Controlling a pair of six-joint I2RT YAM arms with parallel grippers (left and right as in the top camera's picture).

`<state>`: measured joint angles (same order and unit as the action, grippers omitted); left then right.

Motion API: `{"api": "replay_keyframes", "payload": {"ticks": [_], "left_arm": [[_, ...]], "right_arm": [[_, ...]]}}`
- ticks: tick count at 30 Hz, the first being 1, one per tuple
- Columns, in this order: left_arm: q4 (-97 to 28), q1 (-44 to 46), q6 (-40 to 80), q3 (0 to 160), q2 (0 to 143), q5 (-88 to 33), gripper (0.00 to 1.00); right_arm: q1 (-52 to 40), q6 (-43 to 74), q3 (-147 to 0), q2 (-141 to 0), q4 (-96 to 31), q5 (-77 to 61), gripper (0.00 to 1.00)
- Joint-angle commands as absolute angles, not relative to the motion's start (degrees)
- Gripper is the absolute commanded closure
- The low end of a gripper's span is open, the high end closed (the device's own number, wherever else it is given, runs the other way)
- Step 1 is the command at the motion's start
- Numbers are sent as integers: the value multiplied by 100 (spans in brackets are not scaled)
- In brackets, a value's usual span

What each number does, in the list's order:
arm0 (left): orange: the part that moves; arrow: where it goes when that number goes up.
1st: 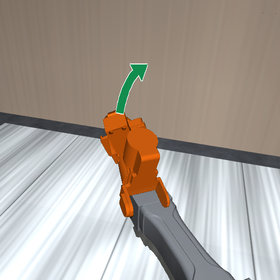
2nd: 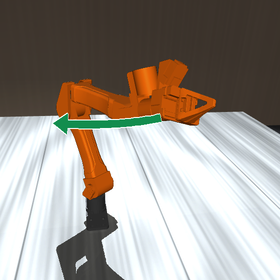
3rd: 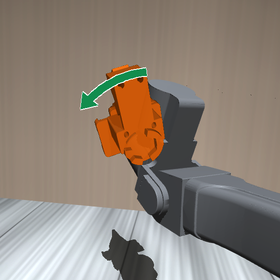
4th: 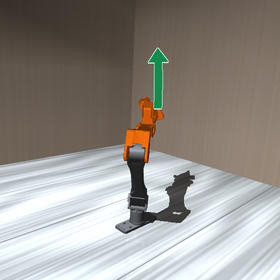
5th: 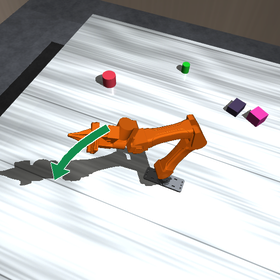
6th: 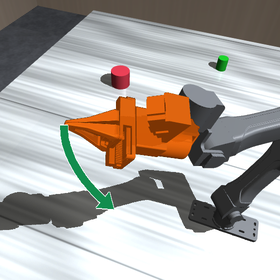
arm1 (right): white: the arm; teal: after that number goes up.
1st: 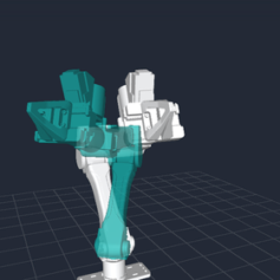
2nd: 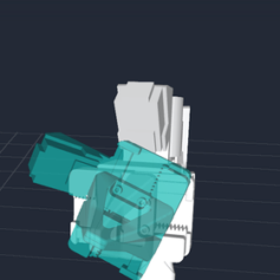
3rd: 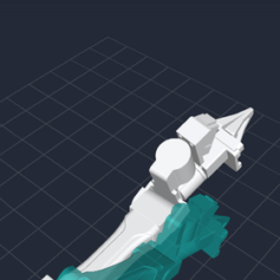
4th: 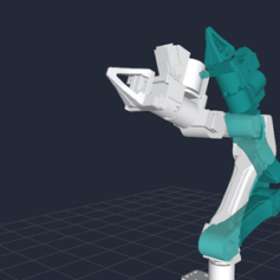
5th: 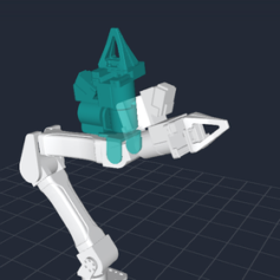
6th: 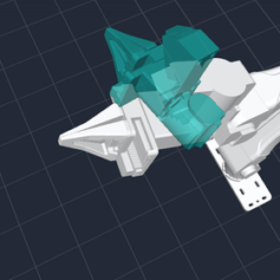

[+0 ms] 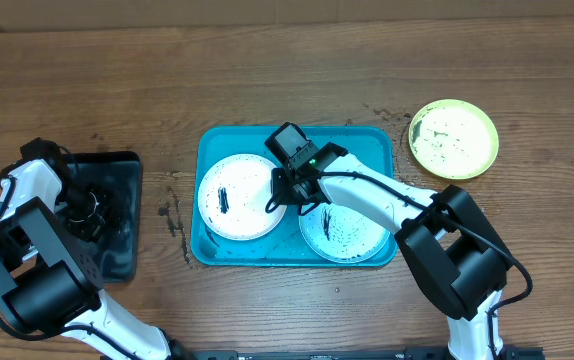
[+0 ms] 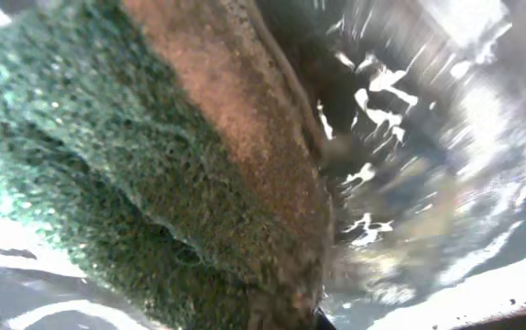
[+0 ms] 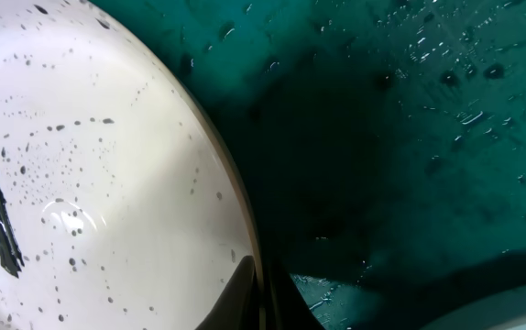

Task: Clean dirty plates on tray and stack at the side
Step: 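Rub the sponge in the soapy basin water with the left gripper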

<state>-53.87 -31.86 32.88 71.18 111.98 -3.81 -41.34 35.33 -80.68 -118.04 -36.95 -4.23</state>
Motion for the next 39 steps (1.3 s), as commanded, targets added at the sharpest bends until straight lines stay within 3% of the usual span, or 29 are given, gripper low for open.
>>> {"api": "replay_keyframes", "payload": {"ticks": [1, 2, 3, 4, 5, 6, 17, 18, 20, 21, 23, 24, 26, 39], "left_arm": [[-5216, -3148, 3301, 6947, 11432, -3, 83], [-5190, -3148, 3301, 6947, 11434, 60, 74], [-5153, -3148, 3301, 6947, 11434, 119, 55], [-5127, -3148, 3301, 6947, 11434, 156, 25], [-5085, -3148, 3301, 6947, 11432, 178, 7], [-5022, -3148, 3299, 6947, 11434, 196, 0], [-4580, -3148, 3301, 6947, 11434, 209, 0], [-4580, -3148, 3301, 6947, 11432, 209, 5], [-4582, -3148, 3299, 6947, 11432, 209, 26], [-4582, -3148, 3299, 6947, 11432, 213, 44], [-4582, -3148, 3295, 6954, 11432, 220, 62], [-4641, -3148, 3271, 7002, 11430, 257, 81], [-4746, -3148, 3251, 7091, 11430, 255, 95], [-6678, -3148, 3081, 8932, 11089, 54, 96]], "right_arm": [[-4163, 3535, -8176, -11865, -3673, -344, 96], [-4160, 3535, -8176, -11865, -3673, -344, 96], [-4160, 3535, -8176, -11865, -3673, -344, 96], [-4163, 3535, -8176, -11865, -3673, -344, 96], [-4163, 3535, -8176, -11865, -3673, -344, 96], [-4163, 3535, -8176, -11865, -3673, -342, 96], [-4160, 3535, -8176, -11865, -3664, -342, 96], [-4160, 3535, -8176, -11865, -3656, -342, 96], [-4160, 3535, -8176, -11865, -3653, -342, 96], [-4160, 3535, -8176, -11865, -3656, -342, 96], [-4160, 3535, -8176, -11865, -3658, -342, 96], [-4160, 3535, -8176, -11865, -3660, -342, 96], [-4160, 3535, -8176, -11865, -3669, -342, 96], [-4160, 3535, -8176, -11865, -3673, -344, 96]]}}
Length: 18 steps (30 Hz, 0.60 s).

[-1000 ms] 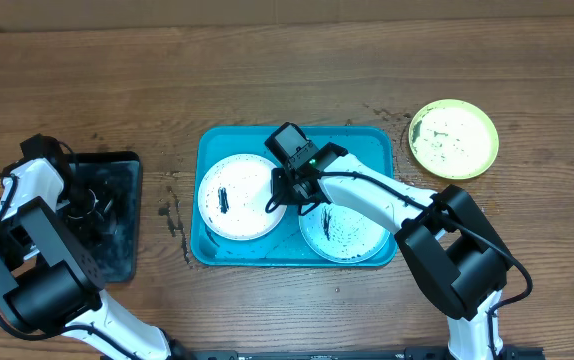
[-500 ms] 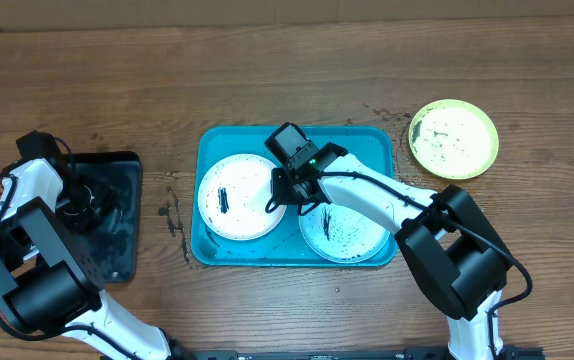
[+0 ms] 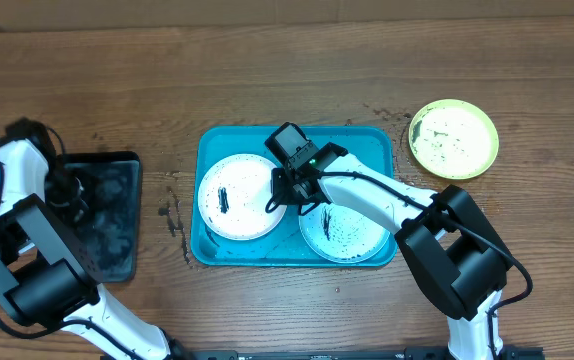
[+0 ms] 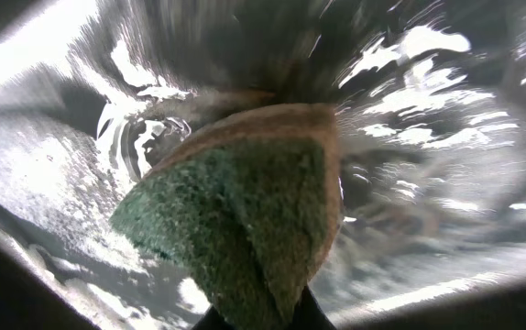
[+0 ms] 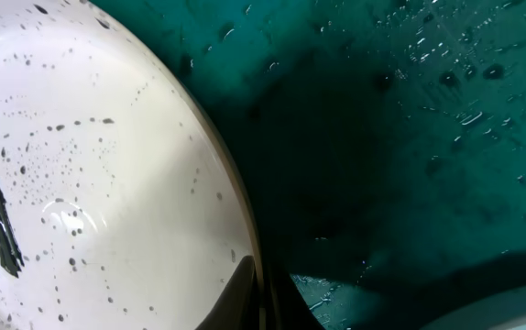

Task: Clean dirty plates on tray and stack at the side
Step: 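Rub the sponge in the soapy basin water with the left gripper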

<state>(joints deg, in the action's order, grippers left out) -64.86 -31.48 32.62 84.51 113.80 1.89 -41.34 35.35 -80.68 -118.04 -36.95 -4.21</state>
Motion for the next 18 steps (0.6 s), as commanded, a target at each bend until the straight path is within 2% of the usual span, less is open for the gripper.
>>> {"api": "replay_keyframes", "payload": {"ticks": [1, 6, 15, 18], "left_arm": [[-6731, -3148, 3002, 9019, 11030, -43, 96], [-6768, -3148, 2827, 9120, 10711, -777, 96], [-5865, -3151, 2926, 8219, 10943, -801, 96], [-5872, -3280, 2998, 8117, 10982, -1566, 96]], "right_arm": [[-4160, 3535, -8176, -11865, -3673, -342, 96], [-4160, 3535, -8176, -11865, -3673, -342, 96], [-4160, 3535, -8176, -11865, -3673, -342, 96], [-4160, 3535, -8176, -11865, -3682, -342, 96]]}}
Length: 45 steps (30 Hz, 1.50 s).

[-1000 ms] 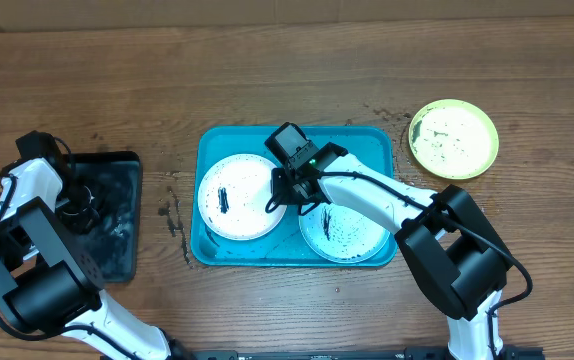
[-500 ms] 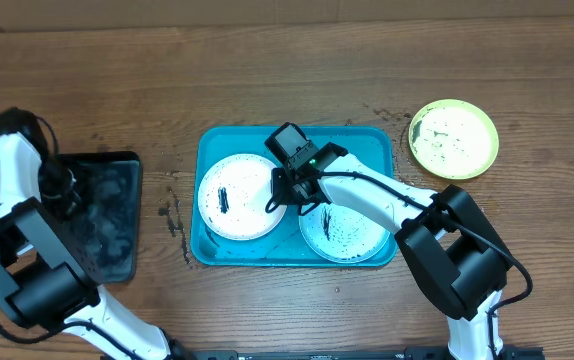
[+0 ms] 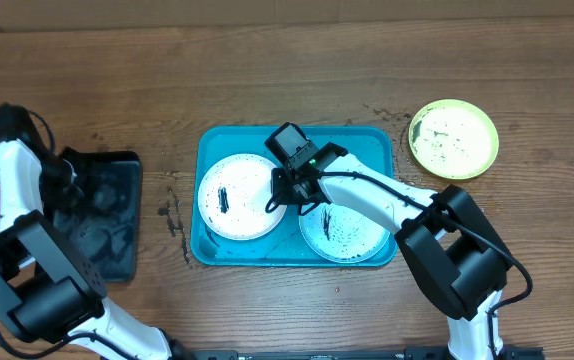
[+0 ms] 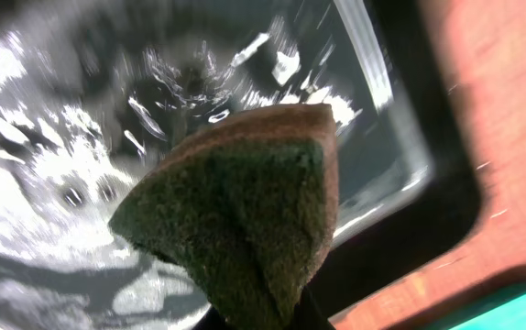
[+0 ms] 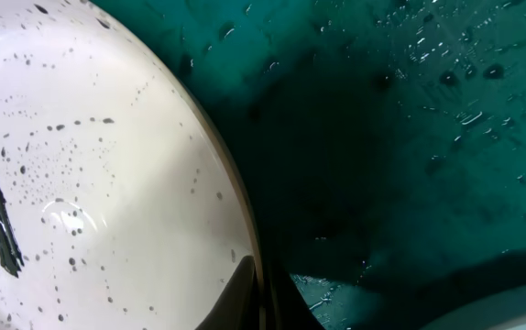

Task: Clean dirty plates on tray and stack at the side
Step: 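Rub the sponge in the soapy basin water with the left gripper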

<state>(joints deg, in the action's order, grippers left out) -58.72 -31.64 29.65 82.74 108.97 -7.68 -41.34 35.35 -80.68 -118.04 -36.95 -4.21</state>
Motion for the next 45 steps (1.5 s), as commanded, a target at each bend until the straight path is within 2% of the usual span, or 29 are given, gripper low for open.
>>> {"api": "replay_keyframes", "payload": {"ticks": [1, 8, 14, 20, 32, 35, 36, 39, 41, 44, 45], "left_arm": [[-5889, -3328, 2998, 8132, 10973, -1833, 96], [-6233, -4091, 3002, 8412, 10969, -4250, 96], [-6552, -4519, 3000, 8412, 10969, -4960, 96], [-6641, -4694, 2980, 8412, 10969, -6189, 96], [-6580, -4703, 2952, 8412, 10969, -6010, 96], [-6261, -4700, 2904, 8409, 10971, -4602, 96], [-6300, -4624, 2893, 8374, 10973, -3295, 96], [-6482, -4528, 2744, 8298, 10973, -2624, 96], [-6650, -4547, 2764, 8315, 10971, -3435, 96], [-6744, -4694, 2333, 8353, 10971, -5489, 96], [-6707, -4709, 2281, 8350, 10971, -5402, 96]], "right_arm": [[-4160, 3535, -8176, -11865, -3693, -342, 96], [-4160, 3533, -8176, -11865, -3736, -340, 96], [-4160, 3535, -8176, -11865, -3730, -342, 96], [-4160, 3533, -8176, -11865, -3717, -342, 96], [-4160, 3533, -8176, -11863, -3717, -342, 96], [-4160, 3535, -8176, -11865, -3695, -342, 96], [-4160, 3535, -8176, -11865, -3673, -342, 96], [-4160, 3535, -8176, -11865, -3675, -344, 96], [-4160, 3535, -8176, -11865, -3677, -342, 96], [-4160, 3492, -8176, -11865, -3710, -344, 96], [-4160, 3492, -8176, -11865, -3715, -342, 96]]}}
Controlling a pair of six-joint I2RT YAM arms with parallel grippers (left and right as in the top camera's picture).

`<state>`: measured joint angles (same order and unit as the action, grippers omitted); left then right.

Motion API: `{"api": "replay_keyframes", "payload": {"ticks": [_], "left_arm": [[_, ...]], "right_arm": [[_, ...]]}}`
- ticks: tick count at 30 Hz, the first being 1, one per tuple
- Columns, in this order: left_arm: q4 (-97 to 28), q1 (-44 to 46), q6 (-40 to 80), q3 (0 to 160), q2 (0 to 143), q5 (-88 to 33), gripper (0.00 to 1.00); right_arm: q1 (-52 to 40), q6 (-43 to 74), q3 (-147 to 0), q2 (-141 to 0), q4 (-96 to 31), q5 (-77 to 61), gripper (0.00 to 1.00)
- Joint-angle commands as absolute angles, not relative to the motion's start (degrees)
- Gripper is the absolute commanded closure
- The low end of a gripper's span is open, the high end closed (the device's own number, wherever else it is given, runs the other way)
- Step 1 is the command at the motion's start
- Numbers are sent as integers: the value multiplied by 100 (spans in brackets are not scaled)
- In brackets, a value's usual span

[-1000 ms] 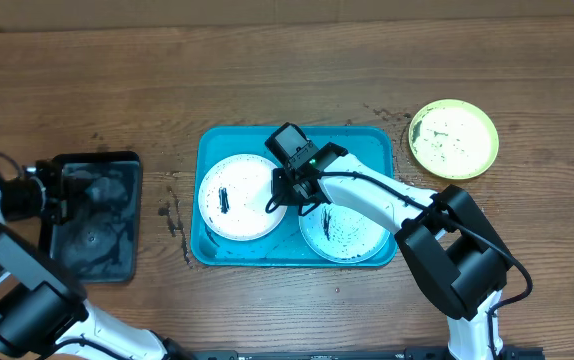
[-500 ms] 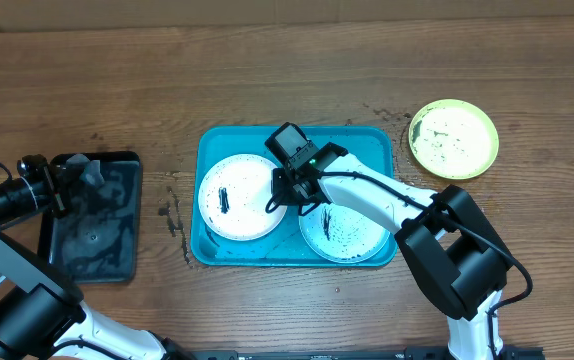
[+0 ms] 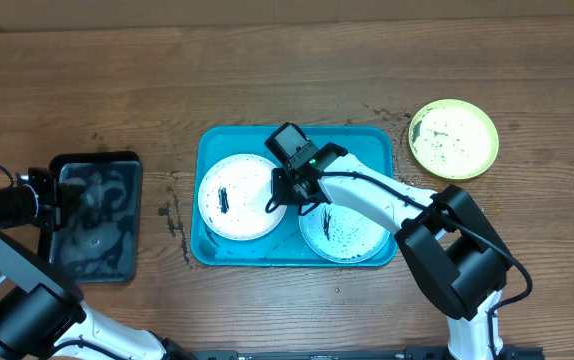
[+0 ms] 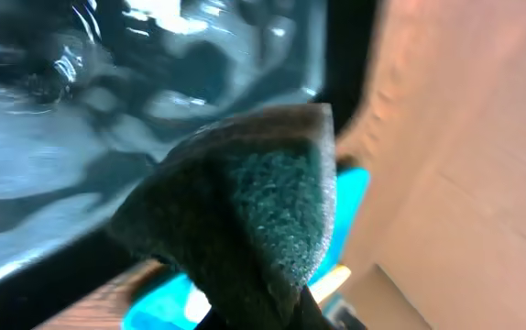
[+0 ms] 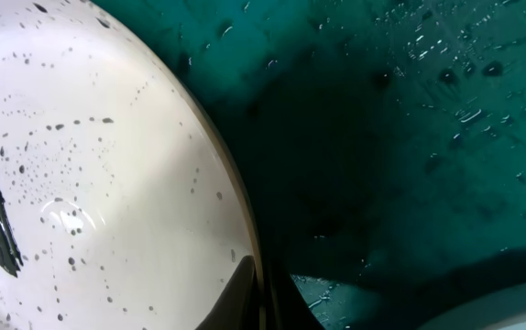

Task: Clean dirty plates on tray and stack at the side
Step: 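Rub the sponge in the soapy basin water with the left gripper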

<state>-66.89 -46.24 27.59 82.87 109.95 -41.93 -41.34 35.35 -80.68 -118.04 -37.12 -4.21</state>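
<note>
A blue tray (image 3: pixel 367 150) holds a white plate (image 3: pixel 237 200) with dark streaks and a second speckled plate (image 3: pixel 352 235). My right gripper (image 3: pixel 285 195) is shut on the white plate's right rim; in the right wrist view the gripper (image 5: pixel 261 293) pinches the rim of the plate (image 5: pixel 80 165) over the wet tray (image 5: pixel 410 137). My left gripper (image 3: pixel 39 197) hangs at the left edge of the black water tub (image 3: pixel 97 157). It is shut on a green sponge (image 4: pixel 245 211), which fills the left wrist view above the gripper (image 4: pixel 272 316).
A yellow-green plate (image 3: pixel 454 138) with specks lies on the wood to the right of the tray. Dark splashes (image 3: pixel 172 215) mark the table between tub and tray. The right arm lies across the tray's right half.
My left gripper with the sponge was by the tub's upper left corner; now it is lower, at the tub's left edge, turned toward the tray. The right gripper has not moved.
The left gripper first held the sponge down in the tub's water. Then the sponge was lifted above the water at the tub's upper left, then further out, and now it is beside the tub's left edge. All along the right gripper stayed shut on the white plate's rim.
</note>
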Motion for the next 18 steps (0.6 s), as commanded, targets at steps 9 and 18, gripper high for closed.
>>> {"api": "replay_keyframes", "payload": {"ticks": [9, 18], "left_arm": [[-6895, -4617, 2154, 8187, 11107, -4082, 96], [-7061, -4517, 2528, 8567, 10943, -2480, 96]], "right_arm": [[-4160, 3465, -8176, -11865, -3695, -346, 96], [-4160, 3450, -8176, -11865, -3586, -346, 96]]}}
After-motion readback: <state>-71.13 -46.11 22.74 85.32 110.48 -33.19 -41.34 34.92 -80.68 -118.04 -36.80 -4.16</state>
